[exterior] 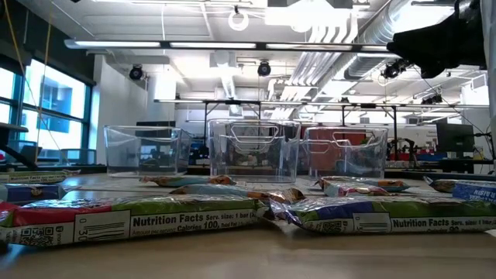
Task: Pick and place Granola Bars by type
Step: Put the red granola bar into the left transparent bin
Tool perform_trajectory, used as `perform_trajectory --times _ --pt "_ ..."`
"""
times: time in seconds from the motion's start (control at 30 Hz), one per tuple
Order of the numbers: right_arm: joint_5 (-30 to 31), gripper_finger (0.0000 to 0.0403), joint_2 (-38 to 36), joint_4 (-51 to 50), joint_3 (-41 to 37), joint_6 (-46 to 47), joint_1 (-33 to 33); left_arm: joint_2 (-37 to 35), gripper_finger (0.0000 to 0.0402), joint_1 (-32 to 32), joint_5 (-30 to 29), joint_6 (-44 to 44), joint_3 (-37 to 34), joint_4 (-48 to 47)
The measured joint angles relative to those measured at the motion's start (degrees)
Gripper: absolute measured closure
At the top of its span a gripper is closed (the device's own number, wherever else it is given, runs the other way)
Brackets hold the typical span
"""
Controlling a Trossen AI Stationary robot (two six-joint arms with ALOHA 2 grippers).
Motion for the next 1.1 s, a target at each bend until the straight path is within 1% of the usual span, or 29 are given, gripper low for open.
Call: perform_trajectory --times 0.1,0.2,0.27,0.37,0.43,0.5,0.57,0.6,0.67,0.73,0.8,0.87,0.93,0.97,1.1 --pt "-1.9 0.0258 0.0 -0.1 0.0 -0.2 0.0 0.0 0.0284 0.0 -0.8 -0.1 0.0 -0.5" --pt "-6.0 0.0258 0.0 -0.1 0.0 -0.3 0.0 0.5 0.0284 0.0 -4.5 0.0 0.0 -0.2" --pt "-8.1 0.0258 0.0 0.0 0.0 -0.3 0.0 0.8 0.0284 0.0 -9.3 0.1 0.0 0.7" --pt "-9.1 0.0258 0.0 0.0 0.0 0.0 0.0 2.2 0.0284 0.0 -20.2 -5.7 1.0 -0.2" --pt "-9.0 0.0258 0.0 0.0 0.0 0.0 0.0 4.3 0.0284 0.0 -27.6 -9.9 2.8 -3.5" --pt "-8.7 0.0258 0.0 0.8 0.0 -0.5 0.0 7.5 0.0284 0.0 -34.0 -11.1 5.9 -8.3" --pt "-8.7 0.0258 0.0 1.3 0.0 -1.2 0.0 12.0 0.0284 0.0 -38.1 -10.6 10.6 -13.7" --pt "-8.7 0.0258 0.0 1.5 0.0 -1.2 0.0 14.6 0.0284 0.0 -38.7 -10.6 13.3 -16.9" --pt "-8.7 0.0258 0.0 1.7 0.0 -1.1 0.0 20.3 0.0284 0.0 -37.4 -10.9 19.4 -23.9" --pt "-8.7 0.0258 0.0 1.6 0.0 -0.3 0.0 26.3 0.0284 0.0 -33.9 -12.0 25.6 -33.0" --pt "-8.7 0.0258 0.0 1.0 0.0 0.8 0.0 32.3 0.0284 0.0 -29.1 -15.8 31.0 -44.1" --pt "-8.7 0.0258 0.0 -0.2 0.0 2.0 0.0 38.4 0.0284 0.0 -25.3 -21.4 34.7 -54.7" --pt "-8.7 0.0258 0.0 -1.3 0.0 2.9 0.0 43.6 0.0284 0.0 -23.2 -28.1 36.6 -62.5" --pt "-8.7 0.0258 0.0 -1.7 0.0 3.0 0.0 46.0 0.0284 0.0 -22.1 -31.4 36.8 -64.9" --pt "-8.7 0.0258 0.0 -2.2 0.0 3.1 0.0 54.8 0.0284 0.7 -16.4 -40.8 36.8 -69.5"
